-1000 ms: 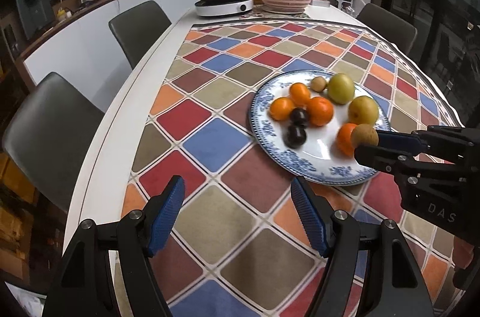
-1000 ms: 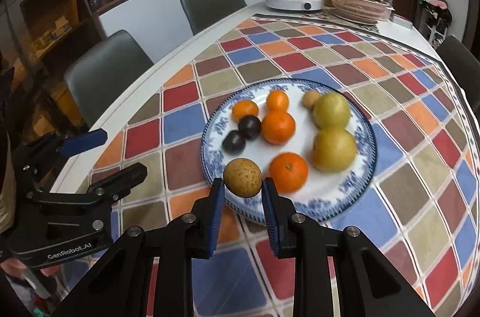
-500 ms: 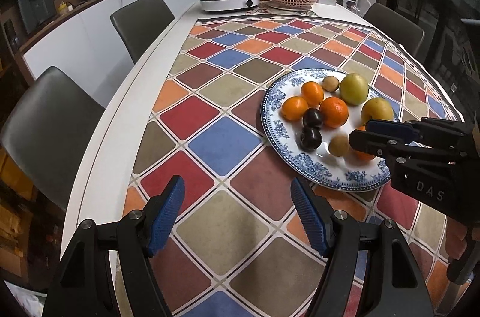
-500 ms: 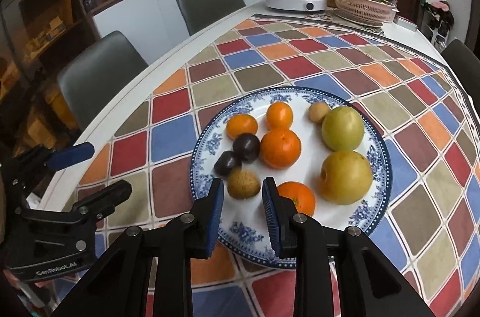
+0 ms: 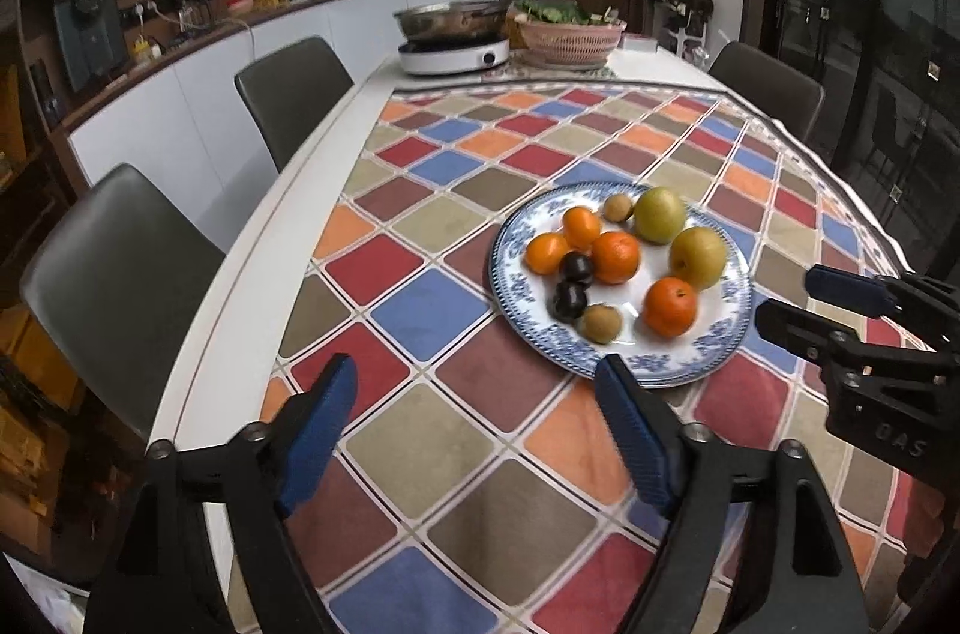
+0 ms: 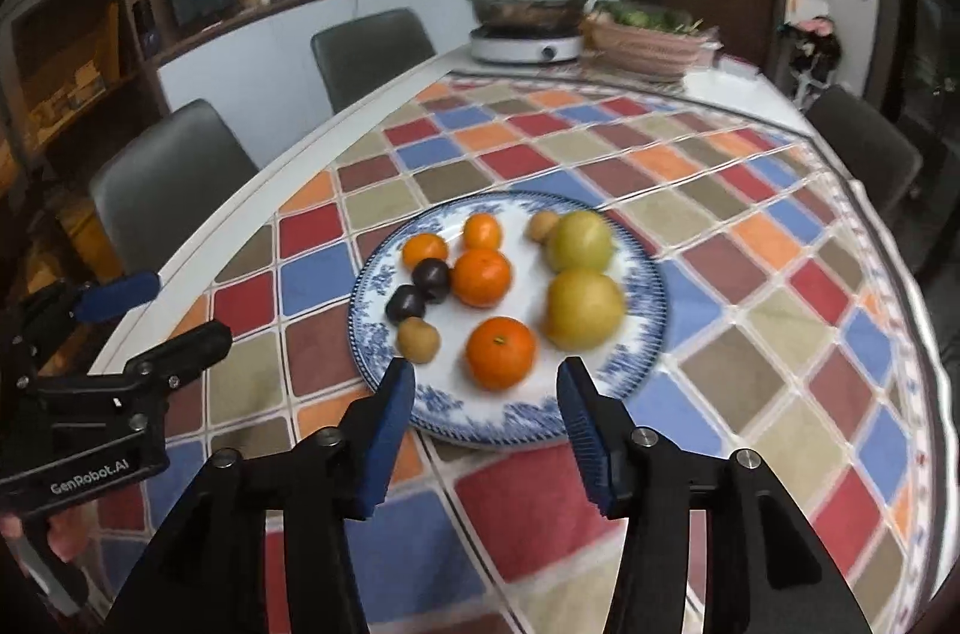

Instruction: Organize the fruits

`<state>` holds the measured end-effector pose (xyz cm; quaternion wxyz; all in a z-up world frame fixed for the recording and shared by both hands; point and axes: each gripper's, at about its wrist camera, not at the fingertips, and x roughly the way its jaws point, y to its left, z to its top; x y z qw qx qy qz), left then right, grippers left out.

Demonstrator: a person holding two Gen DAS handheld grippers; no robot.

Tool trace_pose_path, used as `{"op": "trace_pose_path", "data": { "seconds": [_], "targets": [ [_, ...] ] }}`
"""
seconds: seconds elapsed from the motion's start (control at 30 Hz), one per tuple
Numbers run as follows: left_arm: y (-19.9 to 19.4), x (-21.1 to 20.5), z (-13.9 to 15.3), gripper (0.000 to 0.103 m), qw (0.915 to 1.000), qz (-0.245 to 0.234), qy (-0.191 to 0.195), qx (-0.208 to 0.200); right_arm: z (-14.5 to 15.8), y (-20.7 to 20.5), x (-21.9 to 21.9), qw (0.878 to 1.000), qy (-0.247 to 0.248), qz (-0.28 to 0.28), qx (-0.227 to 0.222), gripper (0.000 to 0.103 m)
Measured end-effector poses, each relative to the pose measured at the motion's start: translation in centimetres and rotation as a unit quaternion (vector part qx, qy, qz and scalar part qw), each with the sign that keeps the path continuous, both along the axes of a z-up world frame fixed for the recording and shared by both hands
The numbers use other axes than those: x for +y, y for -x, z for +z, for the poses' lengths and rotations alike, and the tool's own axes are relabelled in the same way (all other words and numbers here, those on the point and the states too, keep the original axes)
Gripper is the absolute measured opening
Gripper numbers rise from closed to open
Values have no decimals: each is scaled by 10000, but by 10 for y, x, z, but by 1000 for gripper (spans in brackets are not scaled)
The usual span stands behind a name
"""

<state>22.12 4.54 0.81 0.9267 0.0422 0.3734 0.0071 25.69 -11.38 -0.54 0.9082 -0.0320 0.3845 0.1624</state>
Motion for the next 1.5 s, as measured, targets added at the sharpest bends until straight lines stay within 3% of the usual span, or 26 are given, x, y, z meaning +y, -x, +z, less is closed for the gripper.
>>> {"op": "trace_pose_path", "data": {
  "seconds": [0.17, 0.4, 0.87, 1.5],
  "targets": [
    [29, -13, 14, 93, 9997, -20, -26, -258, 18, 34, -23, 9989, -191, -383, -169, 67],
    [61, -27, 24, 100, 9990, 25, -178, -404, 29, 79, -42, 9971, -137, -628, -406, 77],
    [116, -39, 27, 100, 9990, -61, -47, -450, 33, 138, -60, 9946, -20, -858, -586, 81],
    [151, -53, 40, 103, 9976, -232, -71, -655, 40, 174, -72, 9938, -71, -883, -672, 81]
  ]
}}
